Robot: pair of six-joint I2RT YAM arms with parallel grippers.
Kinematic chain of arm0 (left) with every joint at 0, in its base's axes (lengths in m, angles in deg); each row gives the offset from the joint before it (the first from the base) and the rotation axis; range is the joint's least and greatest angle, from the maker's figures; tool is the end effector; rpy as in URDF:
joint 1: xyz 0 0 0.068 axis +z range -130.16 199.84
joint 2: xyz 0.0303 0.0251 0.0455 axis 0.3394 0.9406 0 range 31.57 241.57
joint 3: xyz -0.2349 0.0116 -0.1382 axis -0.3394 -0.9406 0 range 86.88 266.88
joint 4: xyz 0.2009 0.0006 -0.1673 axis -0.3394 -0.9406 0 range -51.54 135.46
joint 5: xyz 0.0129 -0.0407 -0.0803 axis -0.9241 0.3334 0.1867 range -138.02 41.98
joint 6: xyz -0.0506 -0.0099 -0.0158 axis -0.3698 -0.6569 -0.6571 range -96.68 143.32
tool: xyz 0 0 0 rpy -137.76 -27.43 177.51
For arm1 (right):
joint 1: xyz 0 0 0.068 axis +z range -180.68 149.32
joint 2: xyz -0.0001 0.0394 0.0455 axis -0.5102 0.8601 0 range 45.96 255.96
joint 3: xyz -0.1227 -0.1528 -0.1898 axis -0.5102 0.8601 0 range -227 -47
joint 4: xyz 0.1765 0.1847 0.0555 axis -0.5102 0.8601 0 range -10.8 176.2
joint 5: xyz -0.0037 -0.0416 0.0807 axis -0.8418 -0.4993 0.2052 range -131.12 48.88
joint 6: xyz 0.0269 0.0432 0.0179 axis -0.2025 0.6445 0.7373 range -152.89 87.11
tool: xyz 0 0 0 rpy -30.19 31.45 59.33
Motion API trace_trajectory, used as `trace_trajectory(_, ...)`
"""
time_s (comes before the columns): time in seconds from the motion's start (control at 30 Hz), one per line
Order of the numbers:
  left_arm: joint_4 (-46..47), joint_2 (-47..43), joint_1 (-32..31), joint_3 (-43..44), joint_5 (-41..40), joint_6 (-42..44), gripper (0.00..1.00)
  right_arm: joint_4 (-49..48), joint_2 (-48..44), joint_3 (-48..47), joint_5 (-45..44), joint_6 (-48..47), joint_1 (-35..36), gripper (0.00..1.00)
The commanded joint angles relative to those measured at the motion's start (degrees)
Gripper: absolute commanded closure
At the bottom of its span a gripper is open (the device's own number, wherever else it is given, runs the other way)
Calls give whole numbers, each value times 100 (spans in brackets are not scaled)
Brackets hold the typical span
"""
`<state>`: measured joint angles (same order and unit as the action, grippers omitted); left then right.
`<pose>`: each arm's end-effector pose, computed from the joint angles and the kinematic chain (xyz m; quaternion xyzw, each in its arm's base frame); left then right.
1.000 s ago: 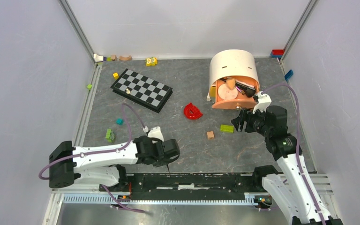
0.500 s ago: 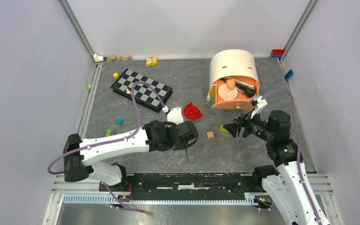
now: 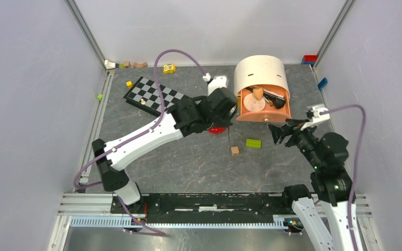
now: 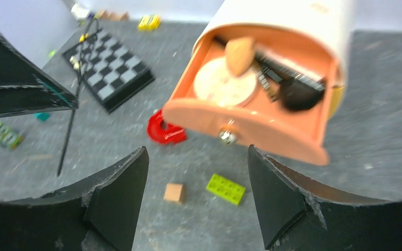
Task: Organize the makeup
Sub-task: Pick up the makeup tool from the corner of the board, then place the makeup tool in the drawer.
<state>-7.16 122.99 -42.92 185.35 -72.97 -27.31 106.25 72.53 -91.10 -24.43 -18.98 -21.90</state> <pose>0.1674 -0.2926 0.3911 0.0143 0.9075 -0.1987 0.3698 0.1032 0.0263 0.3445 -0.0598 0.7587 0.2343 0.6049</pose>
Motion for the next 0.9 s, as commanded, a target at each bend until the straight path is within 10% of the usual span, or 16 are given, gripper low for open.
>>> trace_trajectory(0.0,208,696,41,1257,285,1700,98,355,-260,-512,-1449,-332,6,24)
trace_trajectory(0.37,103,2338,64,3622,462,5391,98,839,-683,-1022,-2346,-527,7,23)
trace_trajectory(0.87,1482,2740,70,3351,1458,7917,98,1358,-854,-1546,-2505,-589,10,23)
